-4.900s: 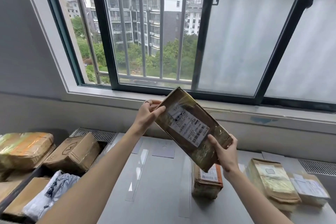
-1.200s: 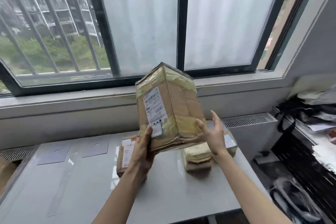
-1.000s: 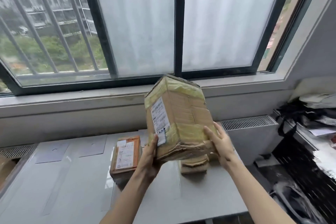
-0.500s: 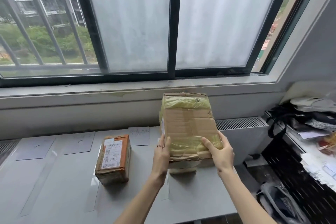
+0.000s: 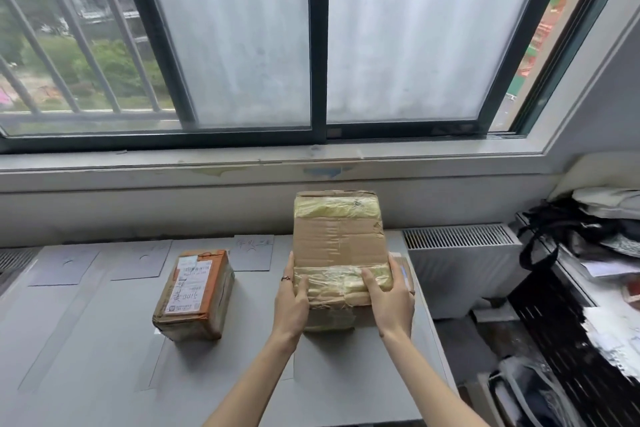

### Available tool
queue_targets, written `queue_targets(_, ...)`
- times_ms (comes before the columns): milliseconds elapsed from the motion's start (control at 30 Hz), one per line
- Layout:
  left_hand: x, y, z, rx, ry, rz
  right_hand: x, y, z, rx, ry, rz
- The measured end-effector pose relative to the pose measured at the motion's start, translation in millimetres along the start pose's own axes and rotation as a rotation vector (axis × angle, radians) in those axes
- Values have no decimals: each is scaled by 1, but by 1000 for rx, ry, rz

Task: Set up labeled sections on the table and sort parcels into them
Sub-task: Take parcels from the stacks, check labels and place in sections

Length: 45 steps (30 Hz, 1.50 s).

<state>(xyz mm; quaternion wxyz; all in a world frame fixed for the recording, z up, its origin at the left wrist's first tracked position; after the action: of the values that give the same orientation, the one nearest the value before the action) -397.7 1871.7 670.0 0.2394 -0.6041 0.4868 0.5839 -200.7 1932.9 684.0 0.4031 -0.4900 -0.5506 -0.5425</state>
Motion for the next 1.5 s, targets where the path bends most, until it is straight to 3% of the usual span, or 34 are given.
queue_targets(167,2,8,5,-80,27,-31,-3,-11,8,47,17,-87)
queue_targets(567,29,7,17,-38,65,30,-29,-27,14,86,20,-237)
queue_targets(700,27,10,23,-43,9,218,-31,-29,15,93,35,-330)
queue_targets(867,24,8,19,-85,-86,686,-24,-34,14,93,186,-484)
queue_targets(1033,23,5,19,-89,-110,806,-25,-39,11,159,272,-596)
queue_targets(1500,4,5,14,-139,-153,1005,7,-35,8,93,369,-691)
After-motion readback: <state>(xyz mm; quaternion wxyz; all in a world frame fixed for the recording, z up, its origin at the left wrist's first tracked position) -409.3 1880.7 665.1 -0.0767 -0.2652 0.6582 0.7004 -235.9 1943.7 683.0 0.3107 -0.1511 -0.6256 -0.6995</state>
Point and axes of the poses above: each hand's wrist, its own z-axis towards the middle knuckle, its own y-axis out of the back of the hand, x = y × z, the point moved 7 cm from there along z, towards the middle knuckle, and after that the axes turned 9 degrees about z, right-handed, at the moved point
